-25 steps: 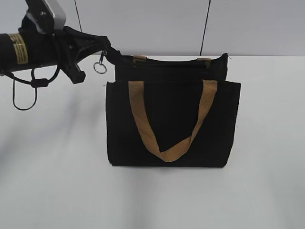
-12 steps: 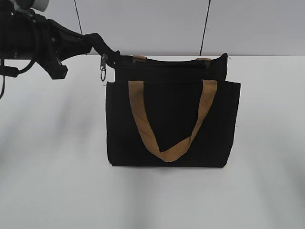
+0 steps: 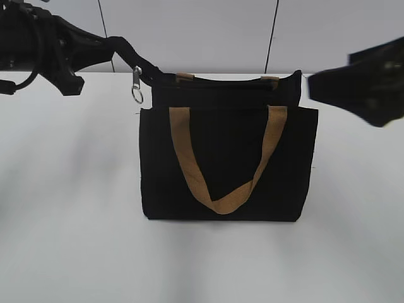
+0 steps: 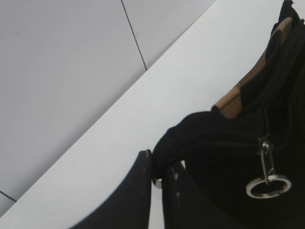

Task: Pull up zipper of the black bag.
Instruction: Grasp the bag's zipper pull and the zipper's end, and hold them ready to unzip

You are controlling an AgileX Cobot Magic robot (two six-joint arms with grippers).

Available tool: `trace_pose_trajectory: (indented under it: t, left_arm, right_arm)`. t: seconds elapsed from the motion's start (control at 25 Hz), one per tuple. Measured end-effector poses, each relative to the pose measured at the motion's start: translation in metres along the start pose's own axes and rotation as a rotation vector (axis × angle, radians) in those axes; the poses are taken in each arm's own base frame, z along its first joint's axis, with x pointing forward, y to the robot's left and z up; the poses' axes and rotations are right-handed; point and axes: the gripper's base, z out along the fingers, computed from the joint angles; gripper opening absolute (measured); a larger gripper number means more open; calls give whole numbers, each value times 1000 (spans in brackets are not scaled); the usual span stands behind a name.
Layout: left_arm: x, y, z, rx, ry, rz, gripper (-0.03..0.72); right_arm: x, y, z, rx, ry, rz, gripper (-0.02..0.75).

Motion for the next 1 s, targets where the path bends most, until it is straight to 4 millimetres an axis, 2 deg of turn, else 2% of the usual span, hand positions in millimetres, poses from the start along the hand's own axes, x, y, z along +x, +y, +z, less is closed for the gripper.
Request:
trace_pose_trajectory:
  t: [0.2, 0.36, 0.56, 0.72, 0.88, 1.0]
  left_arm:
    - [0, 0, 0, 3, -2, 0, 20]
    - [-1, 0, 0, 0, -6, -8, 20]
    - [-1, 0, 0, -2, -8, -12, 20]
    - [-1, 0, 0, -2, -8, -12, 20]
    - [-1, 0, 0, -2, -8, -13, 20]
    - [-1, 0, 0, -1, -10, -13, 20]
  right_arm:
    - [-17, 41, 62, -90, -24, -93, 529]
    - [-22, 73, 110, -135, -13, -142, 438]
    - [-21, 94, 158, -163, 34, -141, 369]
    - [-28, 97, 179, -166, 39, -98, 352]
    - [-38, 101, 186, -179, 31, -52, 284]
    - [-37, 101, 188, -180, 40, -1, 265]
